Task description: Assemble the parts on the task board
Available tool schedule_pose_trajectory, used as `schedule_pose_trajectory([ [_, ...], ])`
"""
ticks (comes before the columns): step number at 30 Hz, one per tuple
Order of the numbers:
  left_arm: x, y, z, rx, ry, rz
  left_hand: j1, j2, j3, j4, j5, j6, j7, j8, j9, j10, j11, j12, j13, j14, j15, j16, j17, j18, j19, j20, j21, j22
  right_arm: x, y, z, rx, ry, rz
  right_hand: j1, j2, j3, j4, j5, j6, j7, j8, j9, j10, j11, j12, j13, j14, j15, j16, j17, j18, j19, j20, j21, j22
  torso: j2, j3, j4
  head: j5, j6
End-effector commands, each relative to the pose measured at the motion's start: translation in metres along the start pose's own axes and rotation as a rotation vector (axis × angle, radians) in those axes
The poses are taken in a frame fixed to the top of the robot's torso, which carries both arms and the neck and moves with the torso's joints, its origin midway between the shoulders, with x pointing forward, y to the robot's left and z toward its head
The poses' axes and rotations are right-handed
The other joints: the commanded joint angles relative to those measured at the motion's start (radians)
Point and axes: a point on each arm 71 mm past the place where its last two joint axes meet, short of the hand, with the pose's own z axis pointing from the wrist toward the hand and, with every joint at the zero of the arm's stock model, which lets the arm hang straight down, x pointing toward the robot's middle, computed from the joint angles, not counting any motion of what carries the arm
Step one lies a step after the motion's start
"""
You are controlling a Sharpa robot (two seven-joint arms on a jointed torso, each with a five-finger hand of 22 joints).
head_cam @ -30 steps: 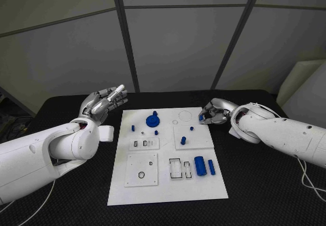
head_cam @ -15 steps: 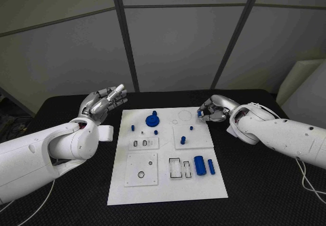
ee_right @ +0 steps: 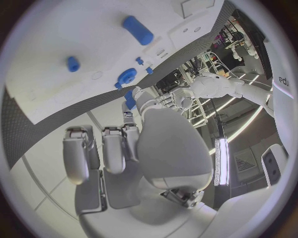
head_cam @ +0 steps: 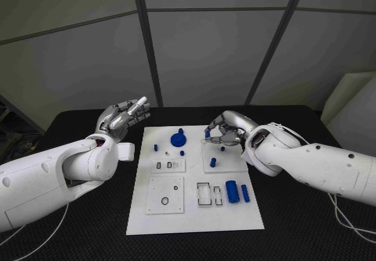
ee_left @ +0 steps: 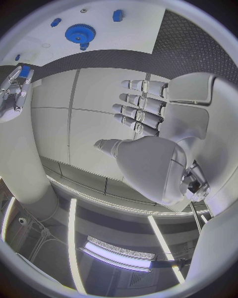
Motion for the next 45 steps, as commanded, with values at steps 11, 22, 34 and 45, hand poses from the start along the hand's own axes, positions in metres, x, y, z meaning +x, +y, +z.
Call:
schedule_pose_trajectory([
  [11, 0.002, 0.003, 0.006, -0.001, 0.016, -0.006, 0.0, 0.01, 0.001, -0.009, 0.004, 0.009, 0.037, -0.004, 0.001, 0.005, 0.0, -0.005, 0.0, 0.005, -0.001, -0.002, 0.001, 0.008, 0.012, -0.001, 0.007, 0.001, 0.047, 0.052, 0.023, -0.001, 0.098, -0.084, -0.009, 0.008, 0.003, -0.004, 0.006, 0.021, -0.017, -0.005, 0.014, 0.024, -0.007, -0.013, 0.131, 0.074, -0.004, 0.0, 0.118, -0.007, 0.105, -0.007, 0.003, 0.263, -0.014, -0.0121, 0.0075, 0.021, -0.017],
  [22, -0.001, 0.003, 0.005, -0.003, 0.013, -0.004, 0.0, 0.01, 0.001, -0.01, 0.003, 0.009, 0.037, -0.004, 0.001, 0.006, 0.0, -0.005, 0.0, 0.006, -0.001, -0.002, 0.001, 0.008, 0.013, -0.001, 0.008, 0.001, 0.08, 0.07, 0.022, -0.037, 0.171, -0.122, -0.017, 0.005, 0.0, -0.003, 0.004, 0.018, -0.015, -0.009, 0.014, 0.024, -0.005, -0.014, 0.13, 0.074, -0.003, -0.001, 0.116, -0.007, 0.105, -0.006, 0.003, 0.263, -0.012, -0.01, 0.0085, 0.029, -0.018],
  [34, -0.001, 0.003, 0.004, -0.004, 0.013, -0.004, 0.0, 0.011, 0.001, -0.011, 0.003, 0.009, 0.037, -0.004, 0.001, 0.006, 0.0, -0.005, 0.0, 0.006, -0.001, -0.002, 0.001, 0.008, 0.013, -0.001, 0.008, 0.001, 0.1, 0.075, 0.02, -0.044, 0.207, -0.154, -0.019, 0.004, 0.0, -0.003, 0.004, 0.018, -0.015, -0.01, 0.015, 0.023, -0.005, -0.014, 0.13, 0.073, -0.003, -0.002, 0.115, -0.007, 0.105, -0.006, 0.003, 0.263, -0.012, -0.0085, 0.0079, 0.038, -0.027],
  [45, -0.001, 0.003, 0.004, -0.005, 0.014, -0.005, 0.0, 0.011, 0.001, -0.012, 0.003, 0.01, 0.037, -0.004, 0.001, 0.006, 0.0, -0.005, 0.0, 0.006, -0.001, -0.002, 0.001, 0.008, 0.012, -0.001, 0.007, 0.001, 0.105, 0.074, 0.02, -0.039, 0.222, -0.179, -0.023, 0.002, -0.002, -0.003, 0.003, 0.019, -0.015, -0.011, 0.016, 0.023, -0.005, -0.014, 0.13, 0.073, -0.003, -0.002, 0.115, -0.007, 0.105, -0.006, 0.003, 0.263, -0.012, -0.0085, 0.0073, 0.044, -0.032],
])
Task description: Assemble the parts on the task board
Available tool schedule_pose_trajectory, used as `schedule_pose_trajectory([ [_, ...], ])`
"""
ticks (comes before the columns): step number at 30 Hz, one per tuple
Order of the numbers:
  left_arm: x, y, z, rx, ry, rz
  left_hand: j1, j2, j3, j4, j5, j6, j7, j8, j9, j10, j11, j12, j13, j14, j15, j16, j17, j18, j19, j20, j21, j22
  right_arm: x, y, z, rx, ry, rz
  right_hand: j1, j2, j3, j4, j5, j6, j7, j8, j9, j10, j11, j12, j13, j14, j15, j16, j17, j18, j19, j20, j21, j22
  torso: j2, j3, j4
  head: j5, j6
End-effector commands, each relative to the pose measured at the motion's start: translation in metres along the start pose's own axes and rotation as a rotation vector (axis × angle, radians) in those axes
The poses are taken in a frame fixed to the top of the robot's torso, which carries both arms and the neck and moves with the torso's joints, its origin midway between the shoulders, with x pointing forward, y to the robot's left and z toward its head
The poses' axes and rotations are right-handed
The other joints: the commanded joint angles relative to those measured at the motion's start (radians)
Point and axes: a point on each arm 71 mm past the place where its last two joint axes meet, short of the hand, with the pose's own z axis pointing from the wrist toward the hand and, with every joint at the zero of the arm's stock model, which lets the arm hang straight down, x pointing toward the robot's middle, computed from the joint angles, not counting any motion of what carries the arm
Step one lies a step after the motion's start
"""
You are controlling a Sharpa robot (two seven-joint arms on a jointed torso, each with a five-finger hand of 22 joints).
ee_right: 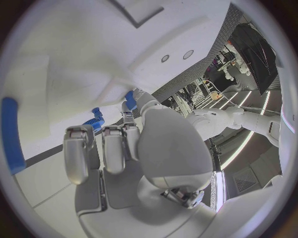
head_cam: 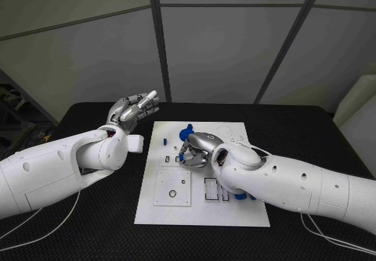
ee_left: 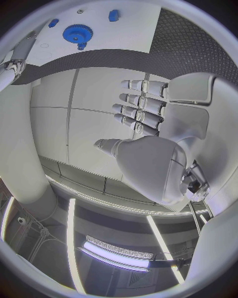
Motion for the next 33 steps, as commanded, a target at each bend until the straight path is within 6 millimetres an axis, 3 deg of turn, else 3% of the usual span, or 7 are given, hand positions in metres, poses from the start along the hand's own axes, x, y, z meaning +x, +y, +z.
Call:
schedule_pose_trajectory([
  [1, 0.0019, -0.0012, 0.0004, 0.007, 0.015, -0.004, 0.0, 0.011, 0.001, -0.006, 0.003, 0.006, 0.033, -0.004, 0.002, 0.006, 0.0, -0.005, 0.0, 0.006, -0.001, -0.002, 0.001, 0.008, 0.005, -0.001, 0.004, 0.001, 0.0008, -0.0005, 0.0003, 0.005, 0.01, -0.031, -0.009, 0.0, -0.002, -0.003, 0.001, 0.019, -0.015, 0.006, 0.014, 0.023, -0.005, -0.004, 0.13, 0.073, -0.003, -0.002, 0.115, -0.007, 0.106, -0.006, 0.003, 0.264, -0.001, -0.0004, -0.0004, -0.001, -0.002],
  [25, 0.0014, -0.001, 0.0004, 0.006, 0.013, -0.003, 0.0, 0.011, 0.001, -0.006, 0.003, 0.006, 0.033, -0.004, 0.002, 0.006, 0.0, -0.005, 0.0, 0.006, -0.001, -0.002, 0.001, 0.008, 0.005, -0.001, 0.004, 0.001, 0.0004, -0.0008, 0.0004, 0.017, -0.002, -0.062, -0.016, -0.011, -0.005, -0.007, 0.002, 0.014, -0.012, -0.001, 0.015, 0.018, -0.004, -0.013, 0.124, 0.072, -0.002, -0.005, 0.109, -0.007, 0.106, -0.005, 0.003, 0.264, 0.0, -0.0007, -0.0002, -0.002, -0.005],
  [33, 0.0012, -0.0011, 0.0002, 0.006, 0.013, -0.003, 0.001, 0.012, 0.0, -0.008, 0.002, 0.006, 0.034, -0.005, 0.002, 0.006, 0.0, -0.005, 0.0, 0.006, 0.001, -0.002, 0.001, 0.008, 0.005, 0.0, 0.004, 0.001, 0.0021, 0.0007, 0.0007, 0.015, 0.019, -0.069, -0.033, -0.026, -0.012, -0.006, -0.003, -0.001, -0.005, -0.015, 0.014, 0.006, 0.003, -0.035, 0.108, 0.069, 0.002, -0.01, 0.1, -0.007, 0.106, -0.002, 0.003, 0.264, -0.001, -0.0007, -0.001, -0.001, -0.006],
])
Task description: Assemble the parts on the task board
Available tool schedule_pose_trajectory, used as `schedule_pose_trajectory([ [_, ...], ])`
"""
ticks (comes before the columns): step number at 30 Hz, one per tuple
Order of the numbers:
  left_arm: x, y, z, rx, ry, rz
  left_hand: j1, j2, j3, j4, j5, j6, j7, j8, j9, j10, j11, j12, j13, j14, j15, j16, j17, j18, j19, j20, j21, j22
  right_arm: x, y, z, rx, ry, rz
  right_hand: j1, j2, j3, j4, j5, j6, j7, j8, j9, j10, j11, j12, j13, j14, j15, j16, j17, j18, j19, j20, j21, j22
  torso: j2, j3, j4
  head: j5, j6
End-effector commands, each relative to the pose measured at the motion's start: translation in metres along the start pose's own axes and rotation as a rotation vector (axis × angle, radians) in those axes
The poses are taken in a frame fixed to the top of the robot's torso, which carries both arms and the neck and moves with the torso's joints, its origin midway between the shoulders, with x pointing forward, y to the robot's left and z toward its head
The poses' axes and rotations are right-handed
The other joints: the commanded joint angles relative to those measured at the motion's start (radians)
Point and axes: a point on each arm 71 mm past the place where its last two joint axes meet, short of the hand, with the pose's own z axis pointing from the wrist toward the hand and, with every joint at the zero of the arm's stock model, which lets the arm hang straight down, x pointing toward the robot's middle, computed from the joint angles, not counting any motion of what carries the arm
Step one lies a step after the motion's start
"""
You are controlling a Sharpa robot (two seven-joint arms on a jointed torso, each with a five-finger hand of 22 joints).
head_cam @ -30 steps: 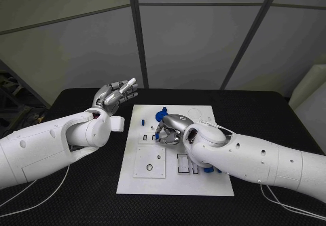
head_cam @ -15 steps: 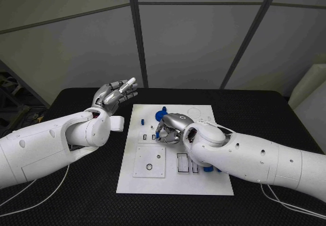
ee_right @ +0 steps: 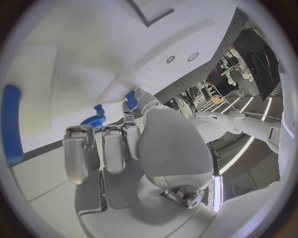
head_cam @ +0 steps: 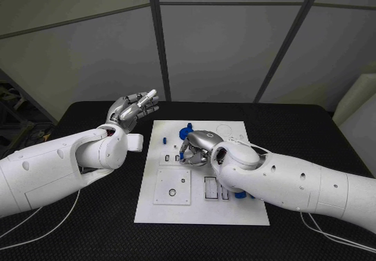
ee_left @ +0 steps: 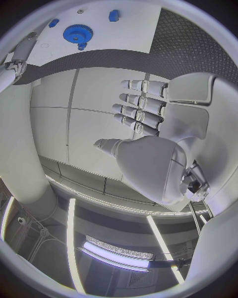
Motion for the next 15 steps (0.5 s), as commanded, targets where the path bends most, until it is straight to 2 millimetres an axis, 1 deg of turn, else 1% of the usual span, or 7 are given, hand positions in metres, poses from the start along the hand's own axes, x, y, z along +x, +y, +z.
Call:
schedule_pose_trajectory([
  [1, 0.0014, -0.0014, 0.0002, 0.008, 0.013, -0.003, 0.001, 0.012, -0.002, -0.006, 0.002, 0.006, 0.034, -0.005, 0.002, 0.006, 0.0, -0.005, 0.0, 0.005, 0.001, -0.002, 0.001, 0.008, 0.005, 0.0, 0.004, 0.001, 0.0035, -0.0003, -0.0001, 0.008, 0.032, -0.021, -0.013, -0.005, -0.006, -0.002, 0.0, -0.006, 0.001, -0.009, -0.001, 0.005, 0.004, -0.012, 0.105, 0.069, 0.003, -0.006, 0.1, -0.007, 0.106, -0.002, 0.003, 0.263, 0.0, 0.0, -0.0004, 0.0, 0.0],
  [4, 0.0012, -0.0015, 0.0001, 0.008, 0.013, -0.003, 0.001, 0.012, -0.002, -0.006, 0.002, 0.006, 0.034, -0.005, 0.002, 0.006, 0.0, -0.005, 0.0, 0.005, 0.001, -0.002, 0.001, 0.008, 0.005, 0.0, 0.004, 0.001, 0.0034, -0.0005, 0.0, 0.01, 0.031, -0.02, -0.024, -0.017, -0.011, 0.0, -0.003, -0.029, 0.008, -0.015, -0.005, -0.001, 0.009, -0.023, 0.098, 0.069, 0.007, -0.008, 0.097, -0.007, 0.106, 0.002, 0.003, 0.263, 0.0, 0.0004, -0.0006, 0.0, -0.001],
  [7, 0.0011, -0.0015, 0.0, 0.008, 0.012, -0.002, 0.001, 0.012, -0.002, -0.006, 0.002, 0.006, 0.034, -0.005, 0.002, 0.006, 0.0, -0.005, 0.0, 0.005, 0.001, -0.002, 0.001, 0.008, 0.005, 0.0, 0.004, 0.001, 0.0032, -0.0005, 0.0002, 0.011, 0.027, -0.019, -0.039, -0.033, -0.019, 0.004, -0.001, -0.06, 0.016, -0.016, -0.01, -0.006, 0.016, -0.031, 0.093, 0.068, 0.013, -0.01, 0.094, -0.007, 0.106, 0.007, 0.003, 0.263, 0.0, 0.0003, -0.0001, -0.001, -0.001],
  [10, 0.001, -0.0015, 0.0, 0.008, 0.012, -0.002, 0.001, 0.012, -0.003, -0.007, 0.002, 0.005, 0.034, -0.005, 0.002, 0.007, 0.0, -0.005, 0.0, 0.005, 0.001, -0.002, 0.001, 0.007, 0.006, 0.0, 0.004, 0.001, 0.0029, -0.0003, 0.0003, 0.009, 0.022, -0.017, -0.05, -0.046, -0.026, 0.009, -0.003, -0.077, 0.02, -0.015, -0.013, -0.01, 0.02, -0.039, 0.087, 0.067, 0.017, -0.011, 0.092, -0.007, 0.106, 0.011, 0.003, 0.263, 0.0, 0.0004, 0.0, -0.001, 0.0],
  [13, 0.0009, -0.0016, 0.0, 0.008, 0.011, -0.002, 0.001, 0.012, -0.003, -0.007, 0.002, 0.005, 0.034, -0.005, 0.002, 0.007, 0.0, -0.005, 0.0, 0.005, 0.001, -0.002, 0.001, 0.007, 0.006, 0.0, 0.004, 0.001, 0.0024, 0.0001, 0.0003, 0.009, 0.015, -0.014, -0.057, -0.052, -0.031, 0.014, -0.008, -0.088, 0.022, -0.014, -0.014, -0.013, 0.022, -0.043, 0.084, 0.067, 0.019, -0.012, 0.091, -0.007, 0.106, 0.013, 0.003, 0.263, 0.0, 0.0004, 0.0007, -0.001, 0.002],
  [15, 0.0008, -0.0016, -0.0001, 0.008, 0.011, -0.002, 0.001, 0.012, -0.003, -0.007, 0.002, 0.005, 0.034, -0.005, 0.002, 0.007, 0.0, -0.005, 0.0, 0.005, 0.001, -0.002, 0.001, 0.007, 0.006, 0.0, 0.004, 0.001, 0.002, 0.0002, 0.0003, 0.009, 0.01, -0.012, -0.062, -0.054, -0.034, 0.019, -0.029, -0.094, 0.022, -0.013, -0.013, -0.013, 0.023, -0.045, 0.083, 0.067, 0.02, -0.012, 0.091, -0.007, 0.106, 0.015, 0.003, 0.263, 0.0, 0.0004, 0.0007, -0.001, 0.002],
])
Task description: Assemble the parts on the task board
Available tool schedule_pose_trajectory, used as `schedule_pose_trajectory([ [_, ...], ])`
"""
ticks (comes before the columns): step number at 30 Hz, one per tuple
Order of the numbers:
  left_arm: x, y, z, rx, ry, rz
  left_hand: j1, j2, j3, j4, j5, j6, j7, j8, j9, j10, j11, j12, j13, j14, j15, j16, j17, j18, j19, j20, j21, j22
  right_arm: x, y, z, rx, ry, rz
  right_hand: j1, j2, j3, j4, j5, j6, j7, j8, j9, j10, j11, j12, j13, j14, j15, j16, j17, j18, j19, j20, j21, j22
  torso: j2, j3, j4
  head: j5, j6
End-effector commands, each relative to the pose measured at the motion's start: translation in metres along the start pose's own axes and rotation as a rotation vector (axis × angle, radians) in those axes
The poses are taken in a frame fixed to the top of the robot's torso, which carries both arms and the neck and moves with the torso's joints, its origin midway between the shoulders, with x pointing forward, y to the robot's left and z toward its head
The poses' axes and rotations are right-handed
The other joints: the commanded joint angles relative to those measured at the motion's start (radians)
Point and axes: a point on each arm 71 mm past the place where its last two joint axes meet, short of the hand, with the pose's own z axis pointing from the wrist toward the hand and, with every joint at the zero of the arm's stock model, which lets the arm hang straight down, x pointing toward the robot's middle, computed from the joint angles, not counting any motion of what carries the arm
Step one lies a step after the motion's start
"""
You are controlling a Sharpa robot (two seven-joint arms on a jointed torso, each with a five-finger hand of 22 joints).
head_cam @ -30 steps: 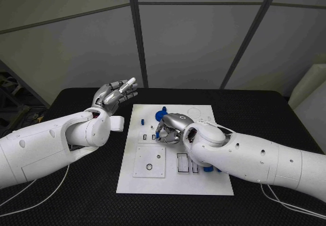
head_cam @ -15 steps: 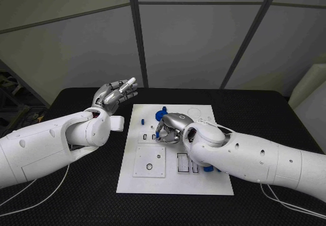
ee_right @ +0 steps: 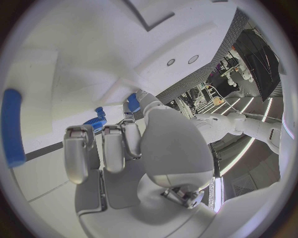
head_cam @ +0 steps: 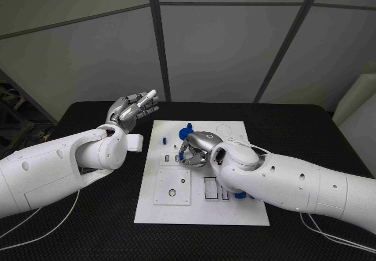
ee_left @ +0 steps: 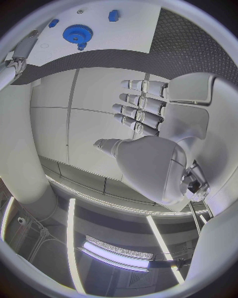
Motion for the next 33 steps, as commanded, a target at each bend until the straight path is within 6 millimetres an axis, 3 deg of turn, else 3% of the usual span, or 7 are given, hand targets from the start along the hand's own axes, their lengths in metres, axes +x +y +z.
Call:
schedule_pose_trajectory([
  [1, 0.001, -0.001, 0.0, 0.008, 0.012, -0.002, 0.001, 0.012, 0.0, -0.004, 0.002, 0.005, 0.034, -0.005, 0.002, 0.007, 0.0, -0.005, 0.0, 0.005, 0.001, -0.002, 0.001, 0.007, 0.006, 0.0, 0.004, 0.001, 0.0, 0.0, 0.0, 0.003, -0.005, -0.004, -0.009, -0.003, -0.007, 0.007, -0.029, -0.011, 0.003, 0.0, 0.0, 0.001, 0.009, -0.004, 0.083, 0.066, 0.007, -0.003, 0.09, -0.008, 0.105, 0.008, 0.003, 0.263, 0.0, 0.0001, 0.0007, 0.0, 0.0],
  [7, 0.001, -0.001, 0.0, 0.008, 0.011, -0.002, 0.001, 0.012, 0.0, -0.004, 0.002, 0.005, 0.034, -0.005, 0.002, 0.007, 0.0, -0.005, 0.0, 0.005, 0.001, -0.002, 0.001, 0.007, 0.006, 0.0, 0.004, 0.001, -0.001, 0.0, 0.0, 0.003, -0.02, 0.002, -0.018, -0.009, -0.015, 0.018, -0.057, -0.018, 0.003, 0.0, 0.002, -0.003, 0.01, -0.013, 0.077, 0.065, 0.008, -0.006, 0.085, -0.008, 0.105, 0.01, 0.003, 0.263, 0.001, 0.0003, -0.0002, 0.0, 0.002],
  [13, 0.001, -0.001, 0.0, 0.005, 0.012, 0.0, 0.002, 0.015, -0.001, -0.011, 0.003, 0.013, 0.035, -0.004, 0.002, 0.01, 0.002, -0.004, 0.0, 0.036, 0.003, 0.002, 0.004, 0.006, 0.011, 0.0, 0.008, 0.001, -0.006, 0.0, -0.001, -0.003, -0.08, 0.03, -0.042, -0.056, -0.055, 0.084, -0.187, -0.076, 0.014, -0.001, -0.001, -0.042, 0.02, -0.082, 0.027, 0.059, 0.013, -0.021, 0.062, -0.008, 0.105, 0.016, 0.003, 0.263, 0.0, 0.0002, 0.0004, -0.002, 0.004],
  [17, 0.0, -0.001, 0.0, 0.001, 0.014, 0.013, -0.003, 0.023, -0.009, -0.026, 0.004, 0.056, 0.039, 0.005, 0.007, 0.049, 0.007, 0.011, 0.003, 0.13, 0.004, 0.015, 0.011, 0.007, 0.084, 0.001, 0.051, 0.015, -0.012, 0.0, -0.004, -0.027, -0.151, 0.069, -0.032, -0.096, -0.081, 0.139, -0.188, -0.125, 0.023, -0.003, -0.009, -0.06, 0.029, -0.113, 0.003, 0.054, 0.02, -0.033, 0.044, -0.008, 0.105, 0.02, 0.003, 0.263, 0.0, 0.0007, 0.0004, 0.0, 0.005],
  [20, -0.001, -0.001, 0.0, -0.006, 0.02, 0.03, -0.01, 0.031, -0.018, -0.036, 0.003, 0.12, 0.052, 0.025, 0.013, 0.149, 0.016, 0.051, 0.009, 0.298, 0.006, 0.052, 0.025, 0.007, 0.224, 0.002, 0.129, 0.044, -0.018, 0.0, -0.011, -0.098, -0.219, 0.13, -0.001, -0.104, -0.092, 0.159, -0.188, -0.154, 0.03, -0.002, -0.018, -0.074, 0.034, -0.137, -0.016, 0.047, 0.025, -0.048, 0.019, -0.007, 0.104, 0.024, 0.001, 0.261, -0.002, 0.0014, 0.0001, 0.003, 0.005],
  [28, -0.004, 0.005, -0.001, -0.096, 0.124, 0.157, -0.014, 0.06, -0.034, -0.046, 0.019, 0.258, 0.005, 0.068, 0.03, 0.338, -0.046, 0.093, 0.009, 0.59, -0.077, 0.166, 0.073, 0.016, 0.463, -0.068, 0.26, 0.088, -0.04, -0.012, -0.043, -0.272, -0.262, 0.332, 0.109, -0.057, -0.061, 0.144, -0.188, -0.121, 0.023, 0.01, -0.016, -0.141, 0.027, -0.266, -0.117, 0.011, 0.021, -0.135, -0.104, 0.032, 0.006, 0.024, -0.111, 0.124, -0.018, 0.0055, -0.0059, 0.017, 0.011],
  [33, 0.001, 0.016, -0.008, -0.234, 0.292, 0.386, -0.029, 0.07, -0.058, -0.035, 0.008, 0.331, -0.04, 0.08, 0.043, 0.462, -0.098, 0.106, 0.012, 0.788, -0.143, 0.261, 0.148, 0.016, 0.614, -0.133, 0.348, 0.123, -0.062, -0.037, -0.064, -0.231, -0.203, 0.49, 0.137, -0.038, -0.067, 0.14, -0.187, -0.094, 0.018, 0.005, -0.019, -0.291, 0.028, -0.609, -0.396, -0.09, 0.024, -0.437, -0.443, 0.108, -0.209, 0.024, -0.427, -0.2, -0.037, 0.0133, -0.0089, 0.029, 0.004],
])
